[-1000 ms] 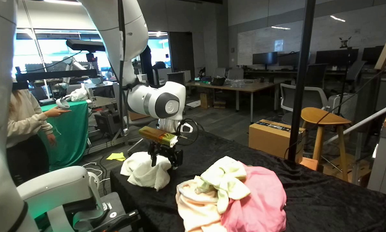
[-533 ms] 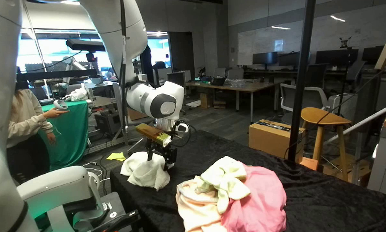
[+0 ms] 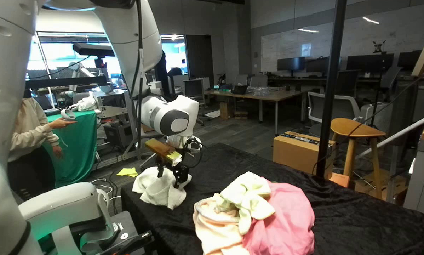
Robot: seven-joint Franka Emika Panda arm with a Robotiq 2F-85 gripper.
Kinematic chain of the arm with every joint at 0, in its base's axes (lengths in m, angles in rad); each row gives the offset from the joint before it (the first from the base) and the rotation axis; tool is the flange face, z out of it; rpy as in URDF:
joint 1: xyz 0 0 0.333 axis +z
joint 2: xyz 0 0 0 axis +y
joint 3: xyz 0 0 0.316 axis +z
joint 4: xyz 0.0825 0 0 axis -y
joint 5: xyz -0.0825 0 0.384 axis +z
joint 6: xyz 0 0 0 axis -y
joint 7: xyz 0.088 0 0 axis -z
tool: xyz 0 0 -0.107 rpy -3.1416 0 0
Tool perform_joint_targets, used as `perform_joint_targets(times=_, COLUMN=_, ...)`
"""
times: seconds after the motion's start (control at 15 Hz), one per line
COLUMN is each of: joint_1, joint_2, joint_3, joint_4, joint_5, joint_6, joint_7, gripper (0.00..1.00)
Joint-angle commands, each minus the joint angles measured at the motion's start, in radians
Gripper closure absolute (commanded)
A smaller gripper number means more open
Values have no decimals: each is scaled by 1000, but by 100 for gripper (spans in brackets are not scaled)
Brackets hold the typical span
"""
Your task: Pile the things on the table on top of the peach shirt
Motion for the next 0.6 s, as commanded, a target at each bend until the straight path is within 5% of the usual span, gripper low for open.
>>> perform_joint_targets(times=0.0, joint_1=10, joint_2=23, joint_3=17, joint_4=23, joint_5=32, joint_6=16, joint_7=5, gripper=0)
perform_joint_targets(times=0.53, joint_1=18, joint_2=53, joint_3=21, joint_4=28, joint_5=25, joint_6=40, joint_7=7, gripper=0)
